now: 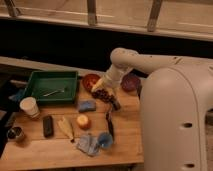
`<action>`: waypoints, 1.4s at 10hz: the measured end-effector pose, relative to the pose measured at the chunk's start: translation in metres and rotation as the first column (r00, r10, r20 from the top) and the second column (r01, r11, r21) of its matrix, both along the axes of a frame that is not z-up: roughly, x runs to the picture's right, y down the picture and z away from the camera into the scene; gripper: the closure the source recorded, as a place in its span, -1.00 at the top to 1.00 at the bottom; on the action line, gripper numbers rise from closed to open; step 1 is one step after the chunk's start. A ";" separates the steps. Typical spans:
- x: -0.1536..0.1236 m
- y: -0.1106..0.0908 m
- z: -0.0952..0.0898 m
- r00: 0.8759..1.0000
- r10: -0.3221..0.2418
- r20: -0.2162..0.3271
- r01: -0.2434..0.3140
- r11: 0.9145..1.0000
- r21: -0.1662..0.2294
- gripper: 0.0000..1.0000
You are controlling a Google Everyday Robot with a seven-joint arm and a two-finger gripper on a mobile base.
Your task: Place sponge in plastic cup
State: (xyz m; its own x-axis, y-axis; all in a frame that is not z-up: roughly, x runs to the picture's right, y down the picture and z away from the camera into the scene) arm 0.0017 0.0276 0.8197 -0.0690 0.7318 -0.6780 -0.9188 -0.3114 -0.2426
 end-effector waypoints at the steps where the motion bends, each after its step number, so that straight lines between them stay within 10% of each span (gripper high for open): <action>1: -0.007 0.007 0.009 1.000 0.000 0.012 0.000 1.000 -0.014 0.60; 4: -0.035 0.026 0.034 0.998 0.012 0.063 -0.009 0.999 -0.040 0.60; 10: -0.086 0.012 0.022 0.995 0.032 0.093 -0.047 0.986 0.161 0.60; 14: -0.090 0.012 0.020 0.994 0.045 0.100 -0.062 0.983 0.171 0.60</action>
